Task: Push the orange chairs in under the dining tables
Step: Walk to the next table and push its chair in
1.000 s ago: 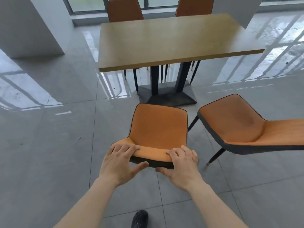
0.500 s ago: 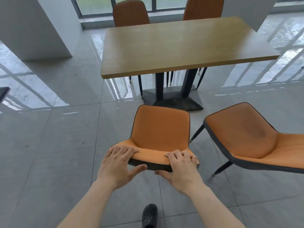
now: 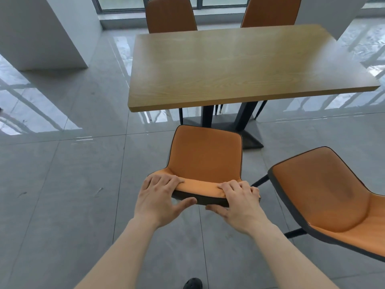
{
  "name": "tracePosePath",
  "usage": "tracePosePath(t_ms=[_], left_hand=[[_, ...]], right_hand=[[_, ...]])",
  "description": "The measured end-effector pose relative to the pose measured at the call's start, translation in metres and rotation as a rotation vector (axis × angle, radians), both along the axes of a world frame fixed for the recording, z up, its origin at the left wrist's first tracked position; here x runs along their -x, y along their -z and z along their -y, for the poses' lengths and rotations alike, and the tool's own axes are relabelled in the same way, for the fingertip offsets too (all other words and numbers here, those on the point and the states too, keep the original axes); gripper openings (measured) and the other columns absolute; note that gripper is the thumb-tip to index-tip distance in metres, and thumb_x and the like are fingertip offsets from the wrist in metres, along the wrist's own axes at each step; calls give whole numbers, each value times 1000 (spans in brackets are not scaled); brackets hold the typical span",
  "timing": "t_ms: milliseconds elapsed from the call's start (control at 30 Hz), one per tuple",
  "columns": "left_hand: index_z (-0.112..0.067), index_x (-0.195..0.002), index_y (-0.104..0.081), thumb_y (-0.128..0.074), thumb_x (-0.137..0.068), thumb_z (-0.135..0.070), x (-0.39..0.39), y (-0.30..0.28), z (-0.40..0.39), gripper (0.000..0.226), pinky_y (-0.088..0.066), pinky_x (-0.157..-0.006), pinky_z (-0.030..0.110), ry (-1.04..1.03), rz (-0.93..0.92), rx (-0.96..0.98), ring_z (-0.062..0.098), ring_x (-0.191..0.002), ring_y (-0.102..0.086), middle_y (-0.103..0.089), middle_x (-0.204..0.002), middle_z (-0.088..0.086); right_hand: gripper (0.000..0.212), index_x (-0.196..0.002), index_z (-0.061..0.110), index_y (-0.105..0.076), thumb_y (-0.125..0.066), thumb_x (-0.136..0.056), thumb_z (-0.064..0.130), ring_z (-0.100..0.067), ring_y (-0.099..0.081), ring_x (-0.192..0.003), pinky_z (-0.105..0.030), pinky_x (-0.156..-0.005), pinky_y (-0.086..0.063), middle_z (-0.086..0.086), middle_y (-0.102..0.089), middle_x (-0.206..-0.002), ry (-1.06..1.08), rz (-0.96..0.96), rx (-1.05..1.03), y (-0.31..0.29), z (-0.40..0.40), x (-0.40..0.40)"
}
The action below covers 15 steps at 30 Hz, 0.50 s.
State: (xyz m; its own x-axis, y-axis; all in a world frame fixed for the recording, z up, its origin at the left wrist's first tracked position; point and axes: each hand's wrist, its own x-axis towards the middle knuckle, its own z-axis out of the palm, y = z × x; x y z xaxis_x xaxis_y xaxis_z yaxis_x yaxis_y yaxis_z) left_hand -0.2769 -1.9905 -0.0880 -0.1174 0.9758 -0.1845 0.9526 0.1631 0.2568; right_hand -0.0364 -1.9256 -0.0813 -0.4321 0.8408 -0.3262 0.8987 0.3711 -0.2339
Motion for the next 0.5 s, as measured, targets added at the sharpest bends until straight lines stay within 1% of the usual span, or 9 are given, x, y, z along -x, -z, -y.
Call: tracePosePath(t_ms=[267,367,500], left_hand=[[-45,-131,-49,-22,-75,-100,17,6,-68,83,-28,-116,42,4,33,-34,16,-129,-41,-55,-133,-18],[-46,-131,-48,-23,-75,-99,25,7,-91,81,-28,-115,41,14,30,-30,15,-128,-40,-54,-133,-18],[-44,-132,-50,-23,-77,-98,35,9,-107,81,-29,-114,42,22,12,-53,17,-127,-43,-56,-133,-16]], right_hand=[[79,-144,36,-43,-41,-83,87,-23,-42,-122,-50,-106,-36,9,-53,-135,31,8,-9,4,-66,16],[79,-144,36,-42,-42,-84,86,-24,-43,-122,-49,-105,-36,8,-53,-135,31,20,-15,4,-88,25],[78,-143,35,-44,-41,-84,87,-24,-45,-119,-48,-102,-38,8,-55,-133,29,30,-33,2,-102,36]])
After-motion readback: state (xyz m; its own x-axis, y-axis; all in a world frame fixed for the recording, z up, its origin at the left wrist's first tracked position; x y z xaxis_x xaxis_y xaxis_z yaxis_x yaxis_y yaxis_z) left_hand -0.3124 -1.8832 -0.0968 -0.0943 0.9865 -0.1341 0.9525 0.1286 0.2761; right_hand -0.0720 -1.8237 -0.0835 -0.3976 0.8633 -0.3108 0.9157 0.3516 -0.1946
